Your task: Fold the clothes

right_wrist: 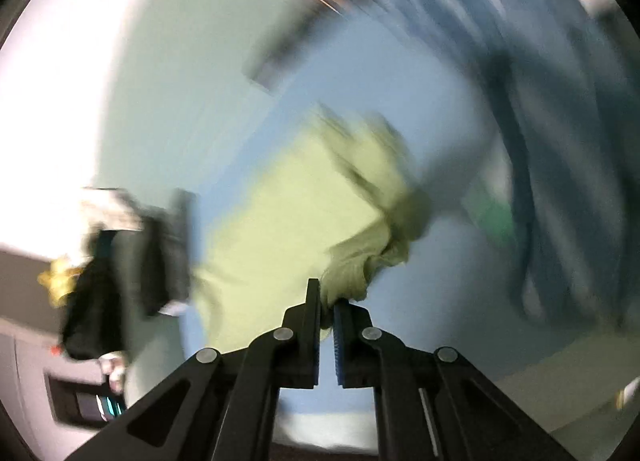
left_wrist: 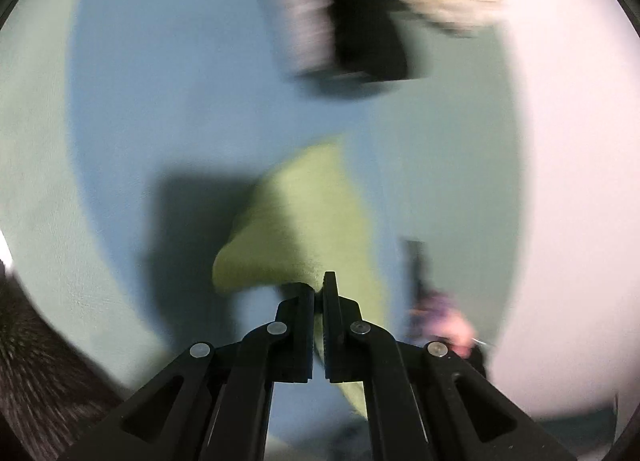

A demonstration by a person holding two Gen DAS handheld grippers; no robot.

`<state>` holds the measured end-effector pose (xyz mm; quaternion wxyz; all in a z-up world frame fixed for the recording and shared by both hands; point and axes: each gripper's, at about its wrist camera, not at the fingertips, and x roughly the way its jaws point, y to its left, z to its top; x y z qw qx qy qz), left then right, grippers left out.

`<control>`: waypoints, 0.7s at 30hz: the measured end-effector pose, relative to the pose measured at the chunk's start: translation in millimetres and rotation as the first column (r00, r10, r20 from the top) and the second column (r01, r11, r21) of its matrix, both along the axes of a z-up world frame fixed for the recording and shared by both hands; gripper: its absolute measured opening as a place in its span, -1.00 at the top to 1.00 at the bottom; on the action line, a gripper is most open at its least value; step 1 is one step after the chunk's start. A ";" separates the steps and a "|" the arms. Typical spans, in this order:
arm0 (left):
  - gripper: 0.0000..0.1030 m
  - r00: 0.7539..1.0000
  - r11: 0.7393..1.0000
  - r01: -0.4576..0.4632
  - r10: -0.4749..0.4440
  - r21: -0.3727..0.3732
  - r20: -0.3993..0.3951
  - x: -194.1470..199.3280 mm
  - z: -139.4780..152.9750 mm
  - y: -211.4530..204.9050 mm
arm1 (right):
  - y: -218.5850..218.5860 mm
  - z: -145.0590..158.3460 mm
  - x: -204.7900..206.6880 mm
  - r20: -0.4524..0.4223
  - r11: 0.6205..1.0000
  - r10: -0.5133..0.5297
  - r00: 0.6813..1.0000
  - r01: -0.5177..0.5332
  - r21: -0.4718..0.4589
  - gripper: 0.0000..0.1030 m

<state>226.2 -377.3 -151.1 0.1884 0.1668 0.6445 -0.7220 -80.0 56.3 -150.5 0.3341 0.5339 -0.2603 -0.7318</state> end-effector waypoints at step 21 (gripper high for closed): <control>0.94 0.983 0.920 -0.029 -0.044 -0.392 -0.176 -21.7 182.3 -35.4 | -49.7 155.5 -24.2 -0.431 0.976 0.028 0.902 -0.118 -0.183 0.91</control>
